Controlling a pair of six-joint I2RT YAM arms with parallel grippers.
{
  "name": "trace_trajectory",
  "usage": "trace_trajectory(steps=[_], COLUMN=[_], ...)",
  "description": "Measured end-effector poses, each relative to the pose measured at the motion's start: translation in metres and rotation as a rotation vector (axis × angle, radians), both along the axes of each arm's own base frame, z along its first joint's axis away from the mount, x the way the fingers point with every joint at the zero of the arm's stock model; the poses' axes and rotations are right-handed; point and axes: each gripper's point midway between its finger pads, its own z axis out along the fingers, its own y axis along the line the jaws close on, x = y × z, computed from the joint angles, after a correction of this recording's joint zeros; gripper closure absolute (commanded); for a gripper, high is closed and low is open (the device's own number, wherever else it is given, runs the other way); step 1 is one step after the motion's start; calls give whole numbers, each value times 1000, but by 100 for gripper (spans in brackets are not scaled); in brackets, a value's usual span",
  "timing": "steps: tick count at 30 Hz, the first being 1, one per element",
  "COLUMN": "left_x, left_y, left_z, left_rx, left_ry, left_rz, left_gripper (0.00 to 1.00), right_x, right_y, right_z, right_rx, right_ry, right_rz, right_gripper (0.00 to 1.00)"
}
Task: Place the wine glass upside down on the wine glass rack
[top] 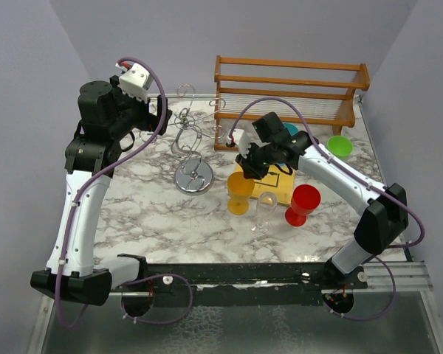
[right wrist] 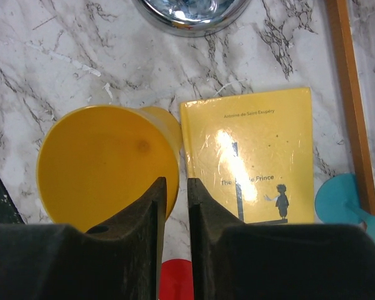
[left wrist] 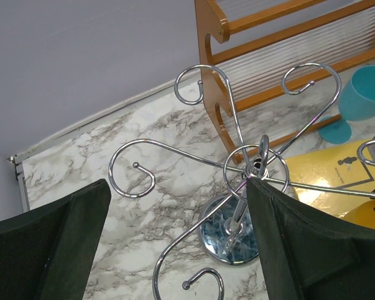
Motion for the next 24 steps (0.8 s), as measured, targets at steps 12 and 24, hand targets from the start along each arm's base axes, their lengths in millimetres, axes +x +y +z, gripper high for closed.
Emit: trace_trajectory(steps=[12, 24], left_x=[1, 3], left_y=[4, 7], left_z=[0, 0], left_rx=[7, 13], left_ry=[-2, -6], left_rz=[15, 31], left_gripper=[7, 1], right_x=[-3, -1], right_y=[-2, 4], right_z=[-9, 33], right_rx=[-12, 86], right_ry=[14, -81], right_rz=[1, 9], right_gripper=[99, 99])
